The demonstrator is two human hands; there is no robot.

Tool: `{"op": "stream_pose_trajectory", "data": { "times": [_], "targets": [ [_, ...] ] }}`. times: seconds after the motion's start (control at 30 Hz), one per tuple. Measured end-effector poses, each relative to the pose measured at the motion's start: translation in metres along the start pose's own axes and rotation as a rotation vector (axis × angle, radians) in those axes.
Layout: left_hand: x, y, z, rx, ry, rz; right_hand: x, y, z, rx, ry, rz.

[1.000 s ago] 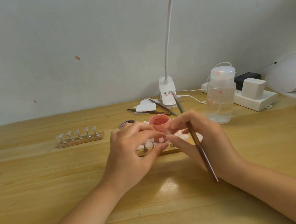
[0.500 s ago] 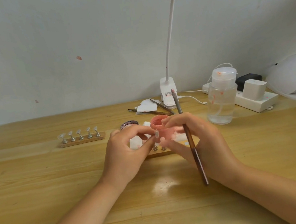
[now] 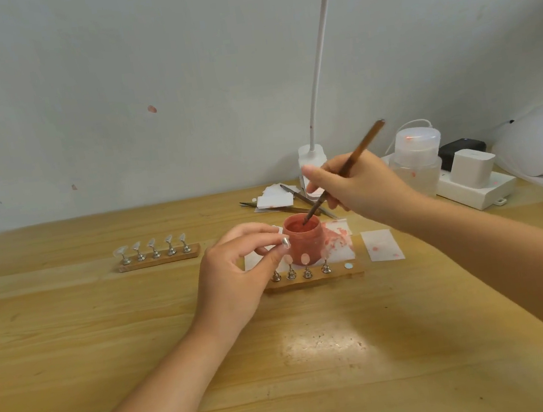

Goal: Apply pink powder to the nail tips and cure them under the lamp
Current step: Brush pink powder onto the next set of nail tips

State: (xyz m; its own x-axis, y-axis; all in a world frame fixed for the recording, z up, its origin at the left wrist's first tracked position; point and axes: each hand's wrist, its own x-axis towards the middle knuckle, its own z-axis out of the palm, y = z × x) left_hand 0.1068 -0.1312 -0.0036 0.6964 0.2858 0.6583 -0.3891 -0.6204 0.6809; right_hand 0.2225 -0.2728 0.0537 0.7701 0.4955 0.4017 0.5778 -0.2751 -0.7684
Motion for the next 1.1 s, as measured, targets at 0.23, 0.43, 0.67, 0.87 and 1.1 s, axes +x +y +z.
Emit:
{"op": "stream_pose_trajectory", "data": {
  "times": [0.23, 0.43, 0.67, 0.87, 1.1],
  "targets": [
    [0.0, 0.0, 0.0, -0.02, 0.004, -0.009, 0.013, 0.001, 0.016, -0.224, 0.017, -0.062],
    [0.001, 0.001, 0.001, -0.012, -0.008, -0.006, 0.013, 0.001, 0.022, -0.319, -0.014, -0.099],
    [0.0, 0.002, 0.001, -0.016, 0.008, -0.013, 0.013, 0.004, -0.003, -0.089, 0.18, 0.004],
    [0.0, 0.003, 0.001, -0.012, -0.001, -0.028, 0.008, 0.011, -0.014, -0.058, 0.27, 0.003],
    [0.0, 0.003, 0.001, -0.004, -0.001, -0.047, -0.016, 0.003, -0.017, 0.175, 0.381, -0.123]
  ]
}}
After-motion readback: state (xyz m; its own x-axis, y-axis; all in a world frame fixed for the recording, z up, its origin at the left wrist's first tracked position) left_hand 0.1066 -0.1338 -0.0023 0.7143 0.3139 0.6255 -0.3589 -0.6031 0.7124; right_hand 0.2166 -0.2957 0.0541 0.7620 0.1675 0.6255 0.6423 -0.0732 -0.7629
